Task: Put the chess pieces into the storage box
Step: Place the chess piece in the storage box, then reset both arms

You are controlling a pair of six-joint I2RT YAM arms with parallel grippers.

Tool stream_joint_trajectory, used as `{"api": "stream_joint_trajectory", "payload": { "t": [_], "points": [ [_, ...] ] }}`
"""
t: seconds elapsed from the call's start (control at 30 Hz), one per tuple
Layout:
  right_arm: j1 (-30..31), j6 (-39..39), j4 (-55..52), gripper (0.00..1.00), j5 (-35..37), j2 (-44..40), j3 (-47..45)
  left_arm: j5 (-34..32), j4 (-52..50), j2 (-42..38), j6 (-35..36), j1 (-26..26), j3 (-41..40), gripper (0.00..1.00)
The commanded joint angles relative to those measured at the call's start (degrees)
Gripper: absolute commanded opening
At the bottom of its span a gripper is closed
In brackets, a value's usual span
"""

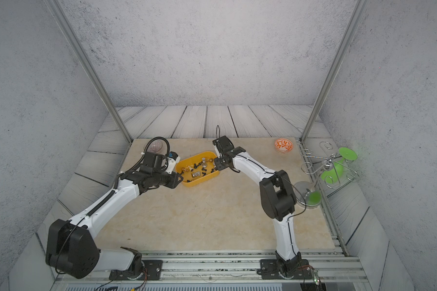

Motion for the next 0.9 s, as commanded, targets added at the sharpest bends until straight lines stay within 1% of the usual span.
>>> {"api": "stream_joint_trajectory", "payload": {
  "t": [0.0, 0.13, 0.17, 0.23, 0.3, 0.33, 0.4, 0.43, 0.53, 0.57, 0.63, 0.67, 0.77, 0.83, 0.87],
  "points": [
    [-3.07, 1.49, 5.64, 0.48, 3.03, -11.45, -7.35, -3.23, 2.85, -3.06, -1.27, 1.05, -2.07, 0.33],
    [-7.19, 2.39, 9.42, 0.53, 5.64, -20.88, -18.64, -6.66, 5.99, -5.66, -2.13, 2.00, -5.24, 0.34],
    [-8.41, 2.67, 10.44, 0.55, 6.22, -23.31, -21.71, -7.97, 6.90, -6.49, -2.39, 2.38, -6.27, 0.34],
    [-10.72, 2.86, 12.55, 0.62, 7.38, -27.61, -27.45, -11.13, 8.64, -8.17, -2.64, 3.13, -8.27, 0.36],
    [-13.14, 2.58, 14.99, 0.72, 8.36, -31.29, -33.54, -15.55, 11.55, -10.37, -2.49, 3.88, -11.10, 0.38],
    [-14.26, 2.11, 16.08, 0.74, 8.00, -32.58, -35.97, -17.16, 13.21, -11.38, -2.12, 4.22, -12.64, 0.38],
    [-16.57, 1.11, 18.81, 0.84, 6.85, -35.20, -41.24, -21.59, 17.86, -13.45, -1.65, 5.46, -16.41, 0.40],
    [-17.32, 1.10, 20.52, 0.87, 6.78, -36.18, -43.66, -23.56, 19.92, -14.22, -1.93, 6.08, -18.12, 0.40],
    [-19.91, 1.56, 26.29, 0.99, 7.11, -38.42, -50.42, -33.40, 25.35, -16.46, -2.97, 7.78, -23.16, 0.44],
    [-20.65, 1.50, 29.25, 0.99, 7.40, -38.79, -52.78, -36.04, 28.01, -17.17, -2.88, 8.28, -25.53, 0.45],
    [-21.94, 0.38, 35.97, 0.99, 7.78, -38.17, -57.23, -39.31, 33.87, -17.88, -3.31, 9.60, -30.21, 0.46],
    [-22.20, -1.03, 40.19, 0.99, 8.86, -37.10, -59.60, -40.70, 37.13, -17.77, -5.38, 10.46, -32.29, 0.46],
    [-23.03, -2.93, 51.86, 0.99, 12.16, -32.39, -64.40, -41.84, 44.14, -14.92, -8.31, 12.31, -36.31, 0.46],
    [-23.36, -2.79, 50.38, 0.99, 12.42, -31.35, -62.75, -42.18, 45.02, -11.81, -8.21, 12.81, -36.20, 0.46],
    [-23.63, -3.02, 53.35, 0.99, 11.77, -30.87, -63.41, -41.97, 44.96, -10.12, -7.85, 12.91, -35.66, 0.46]
  ]
}}
